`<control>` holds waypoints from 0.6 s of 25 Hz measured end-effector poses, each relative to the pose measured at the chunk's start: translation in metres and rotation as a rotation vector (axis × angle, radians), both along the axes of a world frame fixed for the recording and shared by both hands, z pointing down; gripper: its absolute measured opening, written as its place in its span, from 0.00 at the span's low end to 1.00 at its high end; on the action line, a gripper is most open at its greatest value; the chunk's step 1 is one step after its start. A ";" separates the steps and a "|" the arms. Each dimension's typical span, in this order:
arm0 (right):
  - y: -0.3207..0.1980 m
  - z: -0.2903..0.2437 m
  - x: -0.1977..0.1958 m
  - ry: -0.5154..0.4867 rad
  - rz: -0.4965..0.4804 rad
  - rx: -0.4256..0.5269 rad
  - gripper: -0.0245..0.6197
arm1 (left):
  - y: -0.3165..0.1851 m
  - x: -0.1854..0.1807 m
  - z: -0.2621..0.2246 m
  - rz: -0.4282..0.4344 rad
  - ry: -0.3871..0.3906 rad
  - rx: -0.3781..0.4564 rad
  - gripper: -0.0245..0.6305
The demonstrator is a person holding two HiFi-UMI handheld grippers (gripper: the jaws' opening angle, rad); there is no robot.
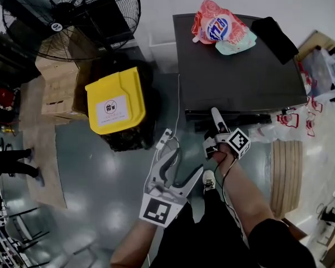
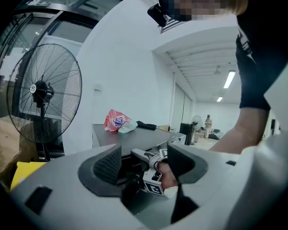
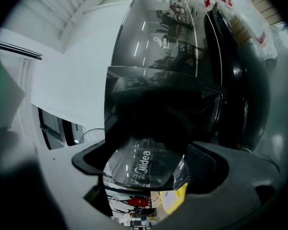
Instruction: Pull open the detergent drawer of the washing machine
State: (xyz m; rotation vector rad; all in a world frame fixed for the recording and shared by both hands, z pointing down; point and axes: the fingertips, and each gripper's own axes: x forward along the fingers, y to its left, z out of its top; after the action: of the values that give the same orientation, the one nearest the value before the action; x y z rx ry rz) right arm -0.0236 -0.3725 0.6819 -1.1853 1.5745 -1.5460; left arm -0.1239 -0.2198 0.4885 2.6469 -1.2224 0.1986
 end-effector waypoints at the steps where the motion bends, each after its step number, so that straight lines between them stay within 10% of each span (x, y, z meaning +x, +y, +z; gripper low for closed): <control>1: 0.000 0.000 0.000 0.006 0.005 0.004 0.81 | 0.001 -0.001 0.001 0.000 0.002 -0.003 0.45; 15: 0.002 0.001 0.000 0.007 0.030 0.006 0.78 | 0.012 -0.004 0.002 0.014 0.011 -0.003 0.45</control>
State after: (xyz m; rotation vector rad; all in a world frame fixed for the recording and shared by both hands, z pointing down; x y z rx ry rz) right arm -0.0237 -0.3702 0.6828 -1.2070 1.5580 -1.5181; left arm -0.1279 -0.2075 0.4909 2.6511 -1.2004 0.1877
